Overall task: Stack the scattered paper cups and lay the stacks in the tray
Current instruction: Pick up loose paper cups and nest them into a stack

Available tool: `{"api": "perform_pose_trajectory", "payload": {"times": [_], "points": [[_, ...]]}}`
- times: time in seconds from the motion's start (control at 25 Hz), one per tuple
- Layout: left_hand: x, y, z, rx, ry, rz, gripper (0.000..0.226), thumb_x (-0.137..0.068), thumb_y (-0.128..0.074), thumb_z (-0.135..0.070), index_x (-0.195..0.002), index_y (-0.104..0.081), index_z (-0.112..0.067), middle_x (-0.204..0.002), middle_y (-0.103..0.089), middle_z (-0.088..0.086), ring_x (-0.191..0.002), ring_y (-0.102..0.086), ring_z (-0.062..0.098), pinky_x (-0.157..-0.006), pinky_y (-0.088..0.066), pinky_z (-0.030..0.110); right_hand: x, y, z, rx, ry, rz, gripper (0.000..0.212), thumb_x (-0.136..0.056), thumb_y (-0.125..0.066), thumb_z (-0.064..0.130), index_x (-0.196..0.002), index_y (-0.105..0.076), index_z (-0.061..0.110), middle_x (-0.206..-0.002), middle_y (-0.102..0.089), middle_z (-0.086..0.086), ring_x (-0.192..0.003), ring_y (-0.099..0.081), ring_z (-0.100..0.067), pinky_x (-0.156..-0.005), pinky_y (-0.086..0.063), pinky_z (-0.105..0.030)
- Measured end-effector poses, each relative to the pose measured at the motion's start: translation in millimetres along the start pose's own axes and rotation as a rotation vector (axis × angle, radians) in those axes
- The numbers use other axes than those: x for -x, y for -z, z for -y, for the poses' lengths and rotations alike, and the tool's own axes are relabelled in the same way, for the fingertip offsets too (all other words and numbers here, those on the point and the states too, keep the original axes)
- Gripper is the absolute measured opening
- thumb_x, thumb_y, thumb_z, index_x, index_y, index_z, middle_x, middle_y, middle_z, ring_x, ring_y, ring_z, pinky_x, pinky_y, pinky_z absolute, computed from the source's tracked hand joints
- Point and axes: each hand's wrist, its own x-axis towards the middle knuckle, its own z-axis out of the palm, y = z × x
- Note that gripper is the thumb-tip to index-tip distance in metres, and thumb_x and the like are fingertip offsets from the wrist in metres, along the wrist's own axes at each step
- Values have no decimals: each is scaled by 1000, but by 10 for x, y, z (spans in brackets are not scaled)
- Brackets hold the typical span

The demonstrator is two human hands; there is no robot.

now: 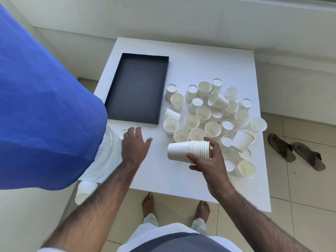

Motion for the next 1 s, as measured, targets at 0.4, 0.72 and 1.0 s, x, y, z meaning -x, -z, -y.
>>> {"api": "perform_pose_trajectory", "payload": {"times": [0.4, 0.72, 1.0], "points": [[-535, -215, 340, -643, -27, 125, 72, -93, -58, -16, -156, -24, -8, -139, -53, 22, -125, -53, 34, -105, -46, 38, 32, 185, -84, 55, -5, -58, 75, -72, -91, 14, -132, -53, 40, -128, -57, -3, -106, -68, -32, -75, -65, -50], [-448, 46, 125, -436, 47, 227, 32, -94, -58, -9, -126, -55, -8, -125, -55, 15, -113, -60, 31, -88, -53, 39, 25, 169, -33, 47, 15, -65, 73, -77, -88, 7, -134, -51, 36, -128, -57, -5, -105, -68, -30, -73, -65, -45], [48, 367, 20, 301, 18, 458, 51, -88, -80, -28, -133, -58, -16, -122, -65, 9, -92, -63, 29, -73, -50, 34, 28, 227, 65, 10, 48, -83, 72, -78, -87, 8, -134, -51, 35, -128, -56, -4, -99, -66, -20, -76, -64, -49]]}}
